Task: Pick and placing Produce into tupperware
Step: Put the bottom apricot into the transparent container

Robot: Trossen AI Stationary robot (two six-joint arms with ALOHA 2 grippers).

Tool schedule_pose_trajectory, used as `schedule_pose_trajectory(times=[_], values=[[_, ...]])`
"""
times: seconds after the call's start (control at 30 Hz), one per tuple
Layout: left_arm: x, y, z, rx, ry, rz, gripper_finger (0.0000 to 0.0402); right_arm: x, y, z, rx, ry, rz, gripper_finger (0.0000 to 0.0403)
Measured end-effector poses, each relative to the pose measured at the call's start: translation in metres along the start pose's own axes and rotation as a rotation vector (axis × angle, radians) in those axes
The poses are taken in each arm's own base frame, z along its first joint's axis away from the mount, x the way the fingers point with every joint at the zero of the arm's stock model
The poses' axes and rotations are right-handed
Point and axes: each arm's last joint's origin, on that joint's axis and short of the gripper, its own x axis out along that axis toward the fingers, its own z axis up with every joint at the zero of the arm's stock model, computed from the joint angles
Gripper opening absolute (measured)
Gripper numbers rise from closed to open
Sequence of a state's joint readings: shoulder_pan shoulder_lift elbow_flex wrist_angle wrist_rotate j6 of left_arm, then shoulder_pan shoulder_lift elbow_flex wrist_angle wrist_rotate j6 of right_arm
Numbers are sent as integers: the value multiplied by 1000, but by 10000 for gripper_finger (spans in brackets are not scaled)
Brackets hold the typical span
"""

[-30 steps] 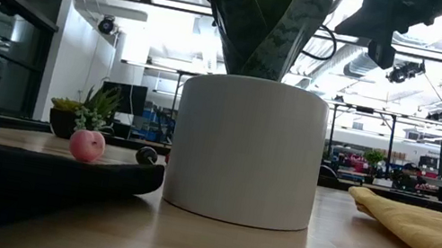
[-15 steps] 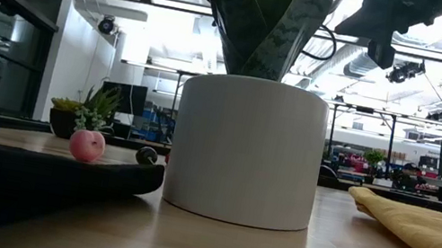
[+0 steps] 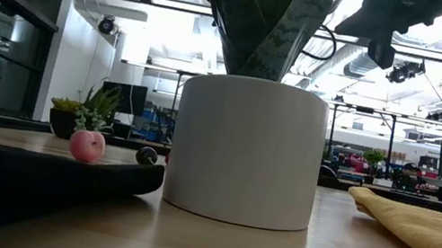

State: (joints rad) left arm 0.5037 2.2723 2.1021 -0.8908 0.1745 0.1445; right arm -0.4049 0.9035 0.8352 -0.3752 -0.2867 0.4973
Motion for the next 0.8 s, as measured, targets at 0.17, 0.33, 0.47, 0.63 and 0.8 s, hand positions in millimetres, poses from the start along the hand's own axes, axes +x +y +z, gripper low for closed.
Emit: schedule_pose_trajectory(times=[0.17, 0.33, 0.47, 0.63, 0.8], values=[[-9, -1, 1, 0, -7, 1, 123, 0, 0, 0, 3, 0, 0, 0], [-22, 1, -1, -13, 2, -15, 71, 0, 0, 0, 2, 1, 0, 0], [-40, 3, 1, -18, -25, -20, 21, 0, 0, 0, 1, 1, 0, 0], [-64, 9, 2, -75, -65, -28, 13, 0, 0, 0, 1, 2, 0, 0], [-89, 10, 0, -83, -81, -32, 17, 0, 0, 0, 2, 2, 0, 0]])
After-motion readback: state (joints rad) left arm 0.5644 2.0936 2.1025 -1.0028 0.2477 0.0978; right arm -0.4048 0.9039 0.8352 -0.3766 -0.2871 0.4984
